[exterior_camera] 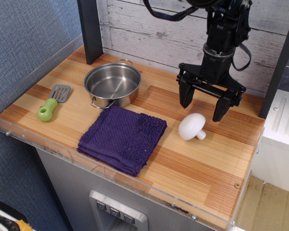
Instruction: Put the mushroom inside the pot.
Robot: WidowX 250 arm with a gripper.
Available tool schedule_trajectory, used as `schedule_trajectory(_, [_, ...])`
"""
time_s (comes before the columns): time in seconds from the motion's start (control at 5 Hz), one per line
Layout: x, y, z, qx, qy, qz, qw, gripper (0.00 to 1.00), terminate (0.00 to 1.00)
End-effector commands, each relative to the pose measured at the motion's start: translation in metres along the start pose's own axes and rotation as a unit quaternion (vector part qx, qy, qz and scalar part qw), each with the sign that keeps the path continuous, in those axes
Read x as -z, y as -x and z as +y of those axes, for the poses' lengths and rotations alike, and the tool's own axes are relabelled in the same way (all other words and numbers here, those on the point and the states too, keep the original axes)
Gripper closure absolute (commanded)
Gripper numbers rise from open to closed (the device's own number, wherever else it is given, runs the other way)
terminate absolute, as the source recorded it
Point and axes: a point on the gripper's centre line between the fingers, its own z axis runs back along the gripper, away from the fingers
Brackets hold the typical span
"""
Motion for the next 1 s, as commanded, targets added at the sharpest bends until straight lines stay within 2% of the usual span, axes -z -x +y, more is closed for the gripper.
schedule_trajectory(0.0, [-0.015,0.001,-0.005,0.0,0.006,-0.022,0.9997,0.0,0.0])
schedule_trajectory(0.8, [-0.033,0.022,-0.035,0.015,0.015,-0.045,0.9988,0.0,0.0])
